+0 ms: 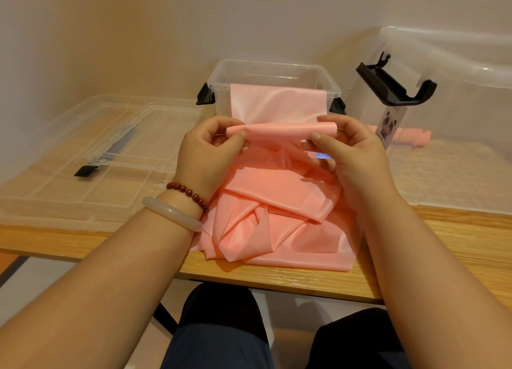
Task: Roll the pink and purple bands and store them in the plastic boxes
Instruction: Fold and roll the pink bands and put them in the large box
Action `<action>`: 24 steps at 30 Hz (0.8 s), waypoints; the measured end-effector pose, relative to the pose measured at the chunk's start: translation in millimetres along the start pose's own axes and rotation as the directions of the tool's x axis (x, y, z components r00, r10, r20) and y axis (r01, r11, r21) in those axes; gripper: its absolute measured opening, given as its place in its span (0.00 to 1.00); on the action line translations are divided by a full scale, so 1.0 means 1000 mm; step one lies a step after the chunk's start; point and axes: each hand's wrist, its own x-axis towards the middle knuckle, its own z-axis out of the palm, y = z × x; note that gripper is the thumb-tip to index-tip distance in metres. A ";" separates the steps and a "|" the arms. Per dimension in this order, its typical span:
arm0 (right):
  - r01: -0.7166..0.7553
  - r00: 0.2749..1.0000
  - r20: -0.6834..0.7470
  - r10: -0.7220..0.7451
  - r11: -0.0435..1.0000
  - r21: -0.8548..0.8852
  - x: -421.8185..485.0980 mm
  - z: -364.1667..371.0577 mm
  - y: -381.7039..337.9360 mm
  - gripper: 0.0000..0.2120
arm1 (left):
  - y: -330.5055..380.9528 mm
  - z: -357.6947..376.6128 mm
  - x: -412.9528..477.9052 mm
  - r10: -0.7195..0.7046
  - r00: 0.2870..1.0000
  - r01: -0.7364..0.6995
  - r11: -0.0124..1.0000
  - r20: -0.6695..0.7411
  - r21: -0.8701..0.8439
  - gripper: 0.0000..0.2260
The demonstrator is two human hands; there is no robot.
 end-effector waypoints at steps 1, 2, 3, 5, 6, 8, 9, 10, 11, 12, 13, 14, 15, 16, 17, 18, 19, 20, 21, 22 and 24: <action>0.004 1.000 -0.008 -0.004 1.000 -0.009 0.001 0.000 0.001 0.09 | 0.000 0.000 0.000 0.005 1.000 -0.005 1.000 0.002 0.001 0.07; 0.013 1.000 -0.016 -0.013 1.000 -0.020 0.002 0.000 0.001 0.06 | 0.001 0.000 0.000 0.009 1.000 -0.009 1.000 0.003 0.003 0.07; 0.017 1.000 -0.023 -0.017 1.000 -0.024 0.002 0.000 0.002 0.04 | 0.001 0.000 0.000 0.012 1.000 -0.012 1.000 0.002 0.002 0.07; 0.008 1.000 -0.029 -0.008 1.000 -0.015 0.002 0.000 0.002 0.03 | 0.002 0.000 0.000 0.014 1.000 -0.014 1.000 -0.002 -0.007 0.07; -0.001 1.000 -0.025 0.001 1.000 -0.014 0.002 0.000 0.002 0.05 | 0.002 0.000 0.000 0.015 1.000 -0.015 1.000 -0.003 -0.011 0.07; -0.015 1.000 -0.017 0.015 1.000 -0.016 0.002 0.000 0.002 0.07 | 0.002 0.000 0.000 0.010 1.000 -0.010 1.000 0.002 -0.022 0.07; -0.016 1.000 -0.019 0.016 1.000 -0.019 0.002 0.000 0.002 0.07 | 0.002 0.000 0.000 0.003 1.000 -0.002 1.000 0.008 -0.028 0.07; -0.012 1.000 -0.025 0.012 1.000 -0.024 0.002 0.000 0.002 0.06 | 0.002 0.001 0.000 -0.005 1.000 0.005 1.000 0.015 -0.030 0.06; -0.002 0.999 -0.033 0.001 1.000 -0.030 0.003 0.000 0.002 0.05 | 0.002 0.001 0.000 -0.010 1.000 0.011 1.000 0.024 -0.028 0.06; 0.012 0.999 -0.043 -0.014 0.999 -0.038 0.003 0.000 0.002 0.04 | 0.002 0.002 -0.001 -0.012 0.999 0.013 1.000 0.031 -0.023 0.06; 0.030 0.998 -0.052 -0.032 0.999 -0.045 0.003 0.000 0.002 0.03 | 0.003 0.002 -0.001 -0.010 0.999 0.011 1.000 0.035 -0.021 0.06; 0.049 0.997 -0.060 -0.052 0.998 -0.048 0.004 0.000 0.002 0.04 | 0.003 0.002 -0.001 -0.006 0.999 0.007 1.000 0.032 -0.021 0.06; 0.067 0.995 -0.065 -0.071 0.996 -0.051 0.004 0.000 0.002 0.06 | 0.004 0.002 -0.001 -0.001 1.000 0.002 1.000 0.024 -0.024 0.06; 0.080 0.994 -0.065 -0.084 0.995 -0.057 0.004 0.001 0.002 0.07 | 0.004 0.003 -0.001 0.003 1.000 -0.003 1.000 0.014 -0.030 0.06; 0.088 0.994 -0.058 -0.092 0.994 -0.066 0.004 0.001 0.002 0.07 | 0.004 0.003 -0.001 0.006 1.000 -0.006 0.999 0.006 -0.040 0.06; 0.092 0.994 -0.047 -0.096 0.993 -0.074 0.004 0.001 0.002 0.05 | 0.004 0.004 -0.001 0.008 1.000 -0.008 0.999 0.000 -0.050 0.06; 0.092 0.995 -0.039 -0.096 0.993 -0.076 0.003 0.000 0.002 0.04 | 0.004 0.004 -0.001 0.008 1.000 -0.009 0.998 -0.005 -0.055 0.06; 0.087 0.995 -0.035 -0.089 0.994 -0.072 0.003 0.000 0.002 0.03 | 0.003 0.004 -0.001 0.008 1.000 -0.009 0.998 -0.010 -0.056 0.06; 0.077 0.996 -0.030 -0.079 0.995 -0.067 0.003 0.000 0.001 0.03 | 0.002 0.003 -0.001 0.007 1.000 -0.008 0.998 -0.014 -0.054 0.06; 0.062 0.998 -0.020 -0.064 0.996 -0.066 0.002 0.000 0.001 0.06 | 0.001 0.002 -0.001 0.008 1.000 -0.009 0.999 -0.012 -0.050 0.06; 0.028 1.000 -0.003 -0.028 0.997 -0.069 0.001 -0.001 0.001 0.11 | 0.001 0.000 -0.001 0.009 1.000 -0.009 0.999 0.003 -0.036 0.08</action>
